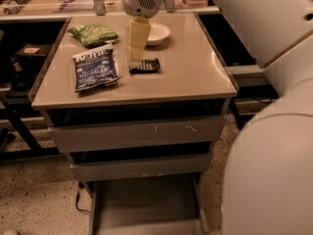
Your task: Place blue chip bag into bottom drawer
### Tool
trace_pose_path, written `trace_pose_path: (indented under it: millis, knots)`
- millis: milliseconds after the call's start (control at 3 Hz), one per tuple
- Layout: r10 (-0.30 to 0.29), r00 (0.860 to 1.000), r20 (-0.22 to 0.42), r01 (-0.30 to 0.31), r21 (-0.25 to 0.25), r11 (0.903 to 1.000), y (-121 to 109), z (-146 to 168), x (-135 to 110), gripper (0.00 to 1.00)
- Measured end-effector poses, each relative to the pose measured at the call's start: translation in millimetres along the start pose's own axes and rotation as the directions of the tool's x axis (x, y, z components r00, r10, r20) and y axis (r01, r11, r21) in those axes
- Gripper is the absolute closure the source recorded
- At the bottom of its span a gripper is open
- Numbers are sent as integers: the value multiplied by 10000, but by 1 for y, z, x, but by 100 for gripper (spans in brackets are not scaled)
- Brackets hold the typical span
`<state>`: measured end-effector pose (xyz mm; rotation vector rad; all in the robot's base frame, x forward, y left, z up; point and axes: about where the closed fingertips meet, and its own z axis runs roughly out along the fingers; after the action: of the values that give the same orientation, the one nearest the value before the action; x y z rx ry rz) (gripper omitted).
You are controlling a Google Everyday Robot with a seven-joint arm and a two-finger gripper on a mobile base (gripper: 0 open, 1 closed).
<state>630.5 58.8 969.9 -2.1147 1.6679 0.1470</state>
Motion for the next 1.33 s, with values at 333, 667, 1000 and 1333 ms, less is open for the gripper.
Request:
trace_pose_path:
  millis: [333, 667, 1000, 1333]
  knots:
    - [-196, 9992, 337, 205, -266, 9994, -17, 22, -7, 0]
    - [-189, 9990, 405, 196, -169, 9997, -21, 25, -8, 0]
    - [-220, 9978, 632, 234, -218, 9995, -27, 42, -17, 0]
    - [-242, 9860, 1652, 335, -536, 9980, -50, 89, -41, 0]
